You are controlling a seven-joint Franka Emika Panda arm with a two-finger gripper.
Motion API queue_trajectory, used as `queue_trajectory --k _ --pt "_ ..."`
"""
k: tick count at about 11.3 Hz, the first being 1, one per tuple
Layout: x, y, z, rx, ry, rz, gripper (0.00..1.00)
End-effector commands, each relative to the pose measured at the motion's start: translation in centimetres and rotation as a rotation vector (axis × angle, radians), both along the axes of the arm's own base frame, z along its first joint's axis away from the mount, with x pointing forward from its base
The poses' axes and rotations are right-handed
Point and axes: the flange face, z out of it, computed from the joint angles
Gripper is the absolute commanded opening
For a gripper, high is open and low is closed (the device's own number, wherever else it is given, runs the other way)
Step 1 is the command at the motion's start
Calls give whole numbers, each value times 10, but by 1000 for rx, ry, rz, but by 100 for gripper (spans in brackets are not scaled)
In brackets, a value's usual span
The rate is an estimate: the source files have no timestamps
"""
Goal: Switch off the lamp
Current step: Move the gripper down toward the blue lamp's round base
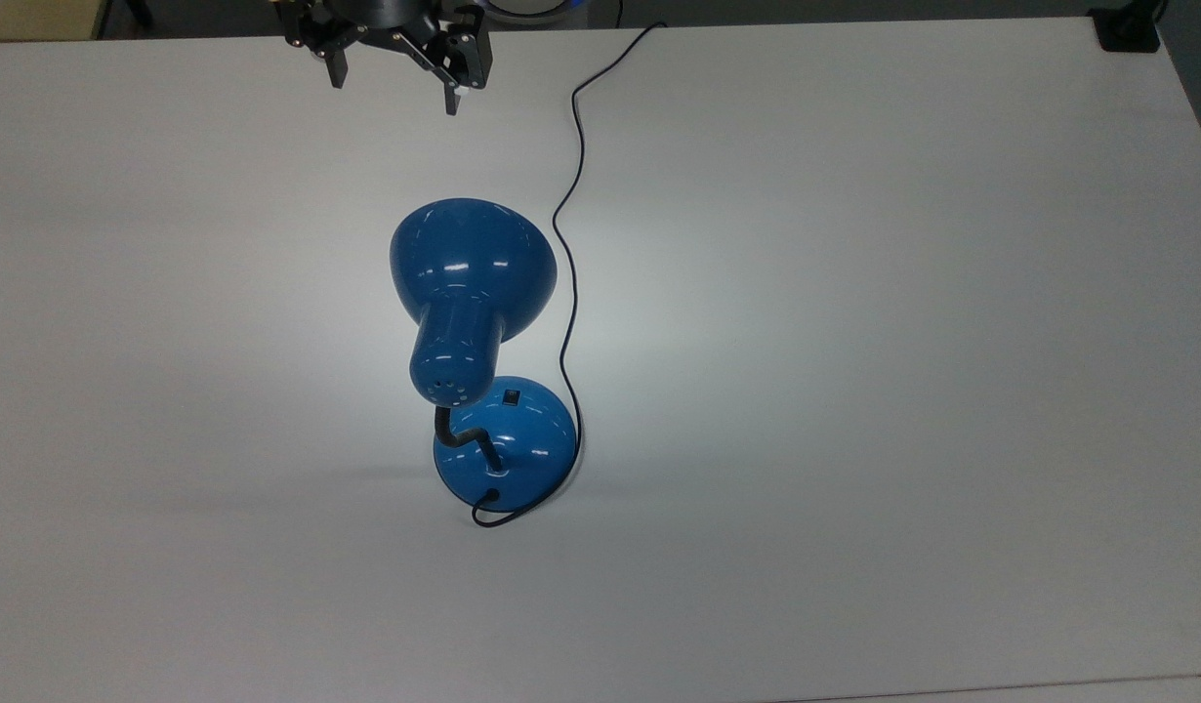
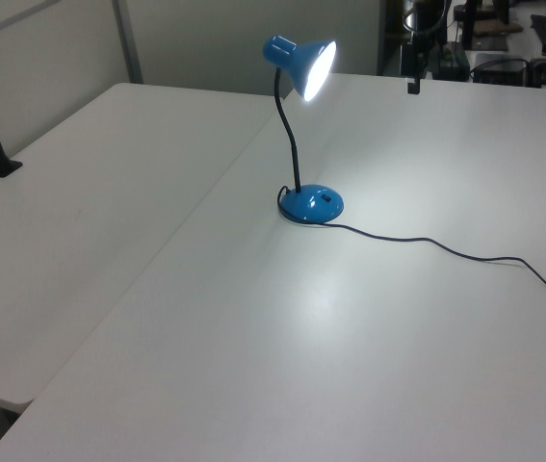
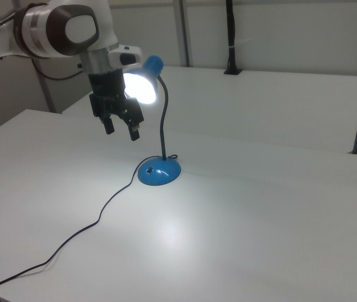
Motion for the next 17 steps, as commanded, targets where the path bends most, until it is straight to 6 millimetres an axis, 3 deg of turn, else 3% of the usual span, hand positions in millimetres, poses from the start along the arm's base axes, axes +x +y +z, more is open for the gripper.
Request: queue_trajectory --k 1,6,7,8,9,10,13,17 --pt "8 2 -3 -8 8 21 100" --pt "14 -3 -7 11 -17 28 100" --pt "14 -4 -8 21 -13 57 84" --pt "14 -6 -9 27 -6 114 46" --pt "18 -4 -18 39 6 216 15" --pt "31 1 -33 71 -12 239 0" --pt "53 20 -79 90 -65 262 0" --pt "56 46 -143 82 -273 259 0"
